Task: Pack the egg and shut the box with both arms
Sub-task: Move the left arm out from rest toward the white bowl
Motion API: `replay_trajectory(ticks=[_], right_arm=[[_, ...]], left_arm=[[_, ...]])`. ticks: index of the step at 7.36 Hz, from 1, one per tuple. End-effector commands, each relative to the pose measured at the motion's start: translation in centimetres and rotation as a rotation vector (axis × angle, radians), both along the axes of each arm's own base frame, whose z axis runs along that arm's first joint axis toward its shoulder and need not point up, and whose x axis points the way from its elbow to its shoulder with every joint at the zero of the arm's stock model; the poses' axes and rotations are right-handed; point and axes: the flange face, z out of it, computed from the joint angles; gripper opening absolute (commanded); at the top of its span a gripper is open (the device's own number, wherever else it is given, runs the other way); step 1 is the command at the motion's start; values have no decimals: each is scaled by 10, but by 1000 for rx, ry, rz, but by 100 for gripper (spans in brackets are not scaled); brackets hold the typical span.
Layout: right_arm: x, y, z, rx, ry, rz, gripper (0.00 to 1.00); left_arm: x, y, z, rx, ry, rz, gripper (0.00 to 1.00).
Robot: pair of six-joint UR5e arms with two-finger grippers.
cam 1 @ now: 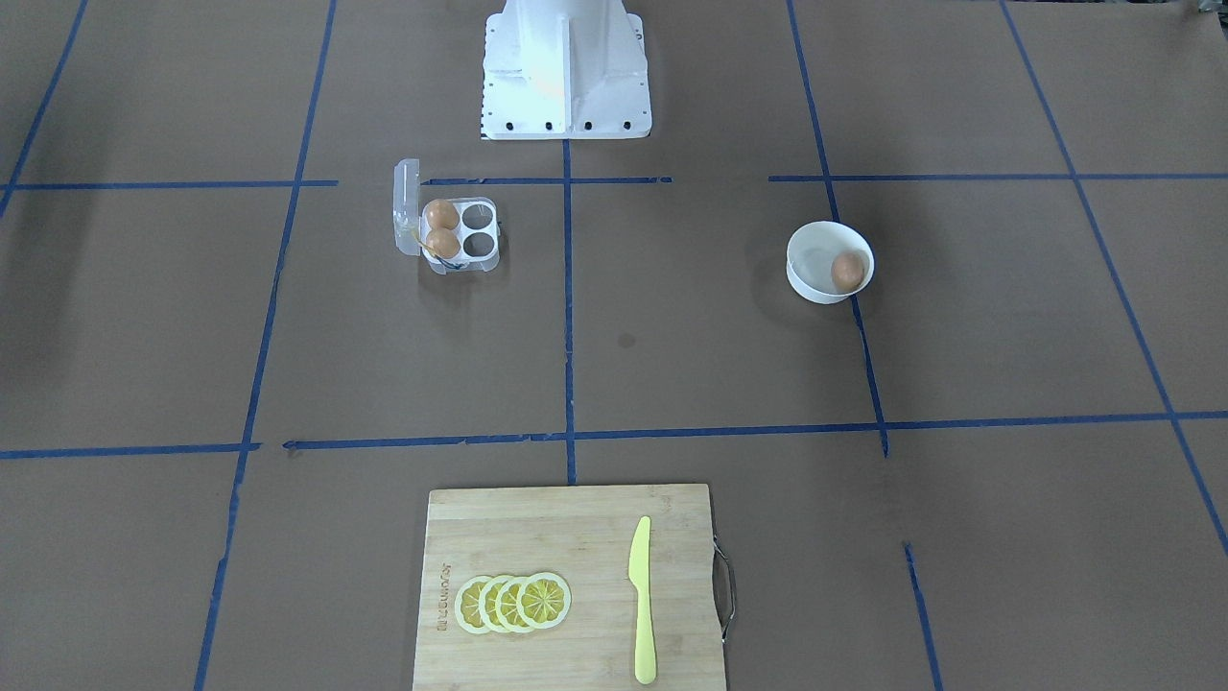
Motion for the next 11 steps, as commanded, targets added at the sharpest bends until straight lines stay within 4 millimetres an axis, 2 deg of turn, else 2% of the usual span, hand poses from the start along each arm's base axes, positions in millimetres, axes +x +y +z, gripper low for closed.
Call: replay_trajectory(ticks=[1, 2, 3, 4, 5, 6, 7, 8, 9, 10, 11], right_arm=[[0, -2, -4, 13, 0, 3, 100], [0, -2, -6, 16, -2, 2, 100], [0, -2, -6, 15, 0, 1, 100], [-1, -2, -6, 15, -6, 0, 100], [-1, -1, -4, 8, -14, -2, 100], [-1, 0, -2, 5, -14, -2, 100], [-1, 0, 0, 2, -12, -2, 100], [-1, 1, 0, 0, -14, -2, 100], [-1, 1, 1, -2, -14, -2, 100], [-1, 2, 2, -5, -13, -2, 100], [-1, 3, 3, -6, -13, -2, 100]], left_arm=[[1, -7, -21, 243, 22, -7, 100], [3, -6, -18, 214, 58, -18, 100], [10, -5, -25, 232, 76, -7, 100], [25, 3, -30, 243, 136, 45, 100], [62, 8, -37, 199, 232, 156, 100], [93, 16, -62, 96, 329, 164, 100], [121, 26, -91, 42, 354, 111, 100], [161, 38, -107, -10, 357, 79, 100], [204, 56, -128, -52, 361, 18, 100], [244, 77, -140, -127, 385, 0, 100], [287, 101, -147, -284, 433, -72, 88]])
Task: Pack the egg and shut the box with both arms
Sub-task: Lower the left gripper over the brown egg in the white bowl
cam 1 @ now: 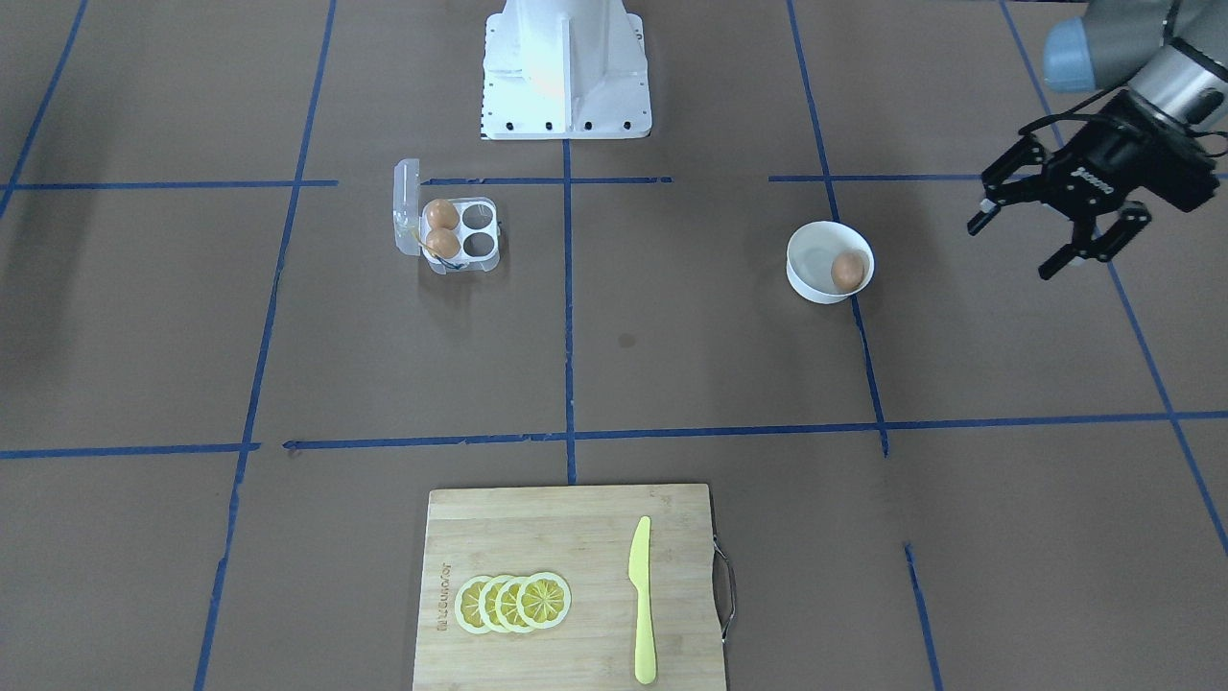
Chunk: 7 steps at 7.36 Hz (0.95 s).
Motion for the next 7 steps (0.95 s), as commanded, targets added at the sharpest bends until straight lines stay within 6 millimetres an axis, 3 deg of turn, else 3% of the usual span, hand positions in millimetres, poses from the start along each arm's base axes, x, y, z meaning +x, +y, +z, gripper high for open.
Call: replay_trajectory(ticks=[1, 3, 5, 7], right_arm=[[0, 2, 2, -4, 0, 0, 100], [0, 3, 4, -9, 1, 0, 100], [0, 3, 4, -9, 2, 0, 100], [0, 3, 5, -9, 3, -1, 100]], left_arm=[[87, 48, -14, -235, 47, -78, 84], [135, 71, -5, -308, -26, -116, 83], [169, 89, 7, -357, -121, -158, 79], [183, 93, 10, -361, -150, -157, 79]])
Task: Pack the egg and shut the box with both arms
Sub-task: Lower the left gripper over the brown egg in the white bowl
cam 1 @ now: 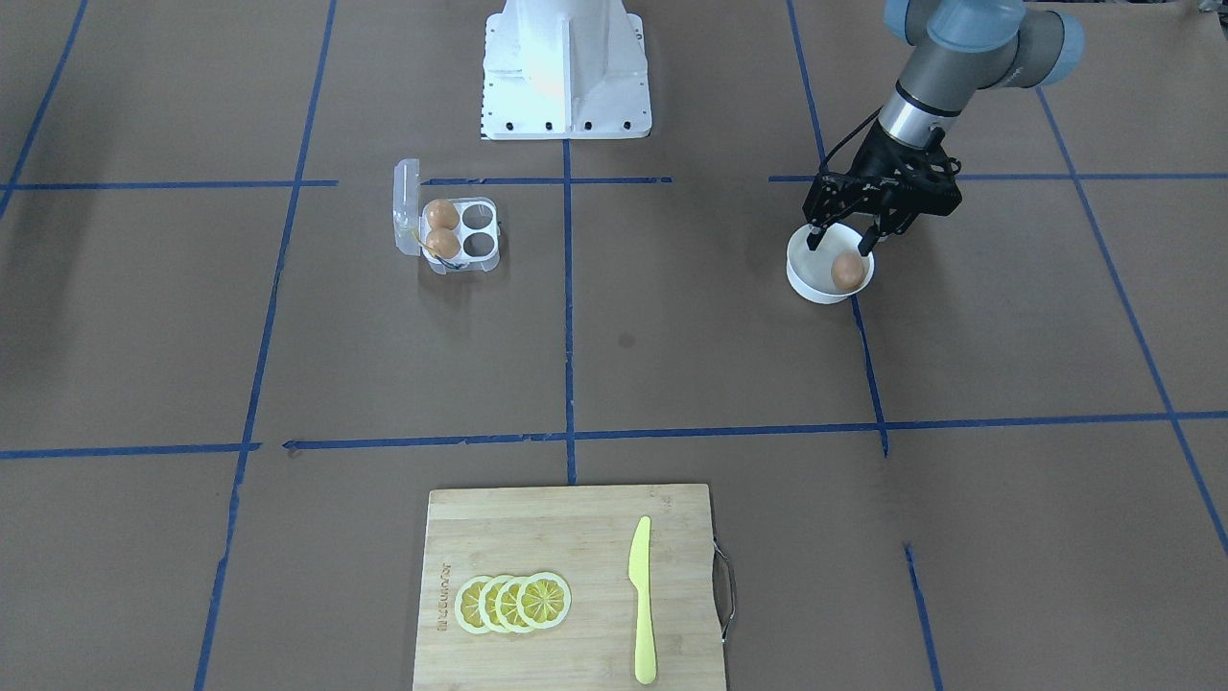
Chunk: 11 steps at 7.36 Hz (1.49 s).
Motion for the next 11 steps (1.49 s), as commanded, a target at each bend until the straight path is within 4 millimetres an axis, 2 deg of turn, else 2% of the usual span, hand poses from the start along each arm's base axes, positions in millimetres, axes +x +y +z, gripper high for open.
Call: replay_trajectory(ticks=[1, 8, 10, 11], right_arm=[[0, 0, 0, 0, 0, 0, 100], [0, 0, 0, 0, 0, 0, 100], [0, 0, 0, 0, 0, 0, 100], [0, 0, 1, -2, 0, 0, 100]], left_arm=[[11, 5, 8, -11, -31, 3, 79], [17, 2, 26, -26, -64, 6, 78], [23, 1, 32, -30, -74, 11, 78], [32, -3, 30, -26, -71, 12, 79]])
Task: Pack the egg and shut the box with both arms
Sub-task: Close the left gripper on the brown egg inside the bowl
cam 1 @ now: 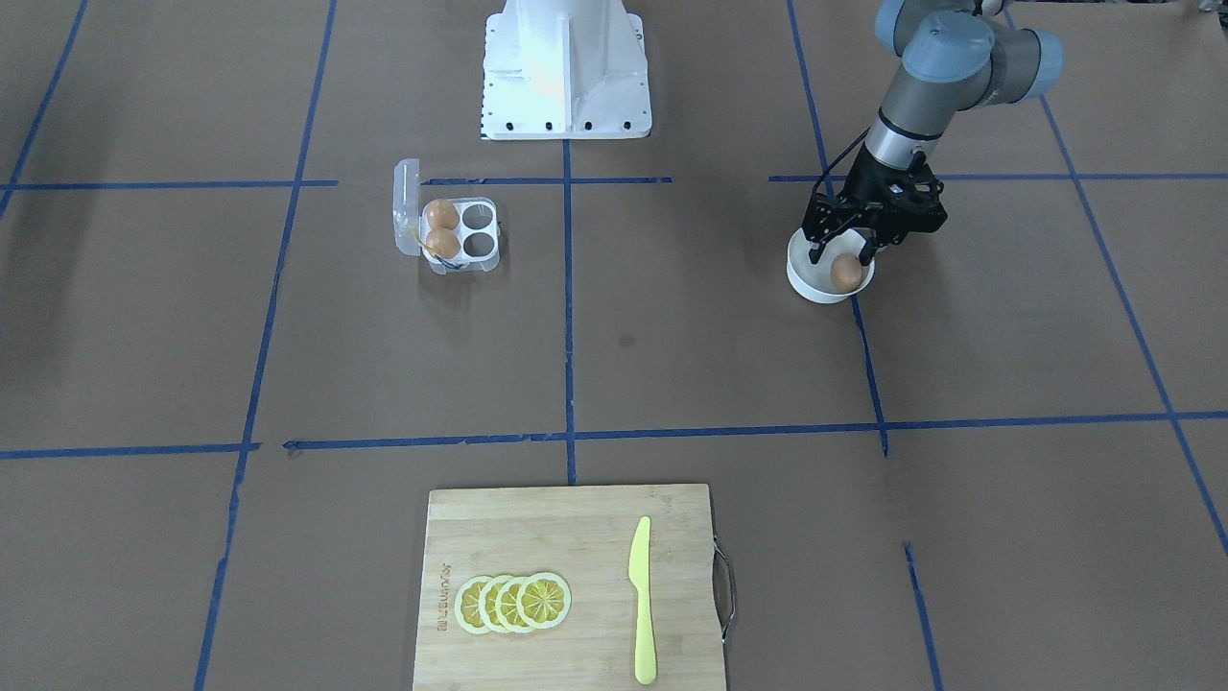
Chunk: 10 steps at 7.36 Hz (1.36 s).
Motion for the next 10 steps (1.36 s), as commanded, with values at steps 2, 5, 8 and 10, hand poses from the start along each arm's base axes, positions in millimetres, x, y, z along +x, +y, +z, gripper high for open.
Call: replay_trajectory(ticks=[2, 5, 8, 10], right_arm=[[0, 0, 1, -1, 0, 0, 100], [0, 0, 1, -3, 0, 0, 100], [0, 0, 1, -1, 0, 0, 100], [0, 0, 1, -3, 0, 0, 100]], left_arm=[[19, -9, -1, 6, 1, 4, 80], [20, -11, -10, 13, 14, 3, 76], [22, -15, -11, 31, 8, -19, 73], [21, -15, -11, 31, 8, -21, 71]])
